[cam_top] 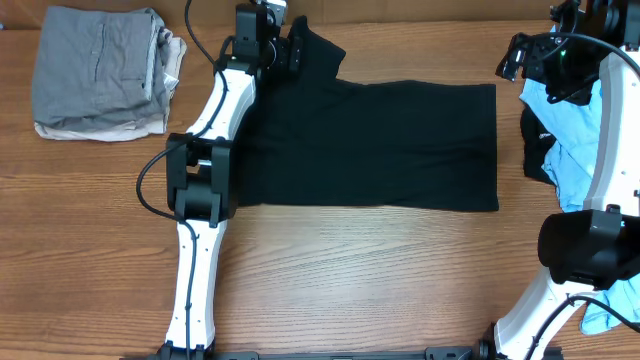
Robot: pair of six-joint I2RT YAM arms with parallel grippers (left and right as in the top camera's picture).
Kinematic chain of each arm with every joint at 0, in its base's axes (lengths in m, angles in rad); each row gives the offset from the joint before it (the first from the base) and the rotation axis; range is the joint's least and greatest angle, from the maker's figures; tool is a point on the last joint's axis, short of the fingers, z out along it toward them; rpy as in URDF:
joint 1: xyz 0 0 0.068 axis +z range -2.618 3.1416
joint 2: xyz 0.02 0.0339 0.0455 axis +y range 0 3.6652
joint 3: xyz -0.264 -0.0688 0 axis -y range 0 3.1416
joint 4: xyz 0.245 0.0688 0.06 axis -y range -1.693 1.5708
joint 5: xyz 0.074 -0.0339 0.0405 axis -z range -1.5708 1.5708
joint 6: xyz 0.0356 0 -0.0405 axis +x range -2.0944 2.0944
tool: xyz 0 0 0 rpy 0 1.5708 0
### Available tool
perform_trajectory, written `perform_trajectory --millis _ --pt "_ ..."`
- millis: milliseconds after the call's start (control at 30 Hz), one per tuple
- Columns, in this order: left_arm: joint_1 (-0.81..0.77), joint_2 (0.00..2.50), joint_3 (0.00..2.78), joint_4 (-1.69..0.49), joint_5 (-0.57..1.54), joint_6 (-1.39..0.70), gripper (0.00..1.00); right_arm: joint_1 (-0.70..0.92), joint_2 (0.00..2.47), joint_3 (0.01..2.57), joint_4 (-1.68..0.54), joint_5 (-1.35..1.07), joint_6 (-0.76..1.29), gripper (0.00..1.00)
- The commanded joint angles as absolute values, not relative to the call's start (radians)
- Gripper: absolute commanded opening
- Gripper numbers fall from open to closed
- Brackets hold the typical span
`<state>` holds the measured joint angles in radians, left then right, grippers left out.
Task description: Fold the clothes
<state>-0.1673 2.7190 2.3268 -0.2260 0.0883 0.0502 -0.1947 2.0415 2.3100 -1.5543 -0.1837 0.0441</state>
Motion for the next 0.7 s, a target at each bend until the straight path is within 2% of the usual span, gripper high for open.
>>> perform_trajectory --millis 0,100,167,200,233,300,333,500,667 --pt "-0.184 2.772 2.355 -0.205 0.074 0.067 0.98 -0.19 2.052 2.31 -1.544 -0.184 0.037 1.0" --pt "-0.193 2.787 2.355 -0.189 0.067 0.068 0.95 -0.19 2.054 2.309 -1.535 -0.184 0.037 1.0" --pt "-0.198 2.791 2.354 -0.177 0.067 0.068 0.87 -0.19 2.055 2.309 -1.533 -0.184 0.037 1.0" --pt "-0.199 2.791 2.354 -0.167 0.068 0.067 0.77 -0.19 2.056 2.309 -1.534 -0.184 0.037 1.0" --pt "-0.2 2.791 2.354 -0.156 0.068 0.068 0.54 -0.19 2.056 2.309 -1.534 -0.184 0.037 1.0" --pt "-0.202 2.791 2.354 -0.128 0.067 0.067 0.22 -0.19 2.056 2.309 -1.534 -0.184 0.037 1.0" --pt "-0.203 2.791 2.354 -0.119 0.067 0.063 0.15 -0.19 2.056 2.309 -1.534 -0.184 0.037 1.0" --pt "-0.202 2.773 2.386 -0.125 0.065 0.02 0.04 -0.19 2.056 2.309 -1.533 -0.184 0.037 0.98" --pt "-0.191 2.716 2.525 -0.309 0.044 -0.051 0.04 -0.19 2.056 2.309 -1.521 -0.184 0.037 0.93"
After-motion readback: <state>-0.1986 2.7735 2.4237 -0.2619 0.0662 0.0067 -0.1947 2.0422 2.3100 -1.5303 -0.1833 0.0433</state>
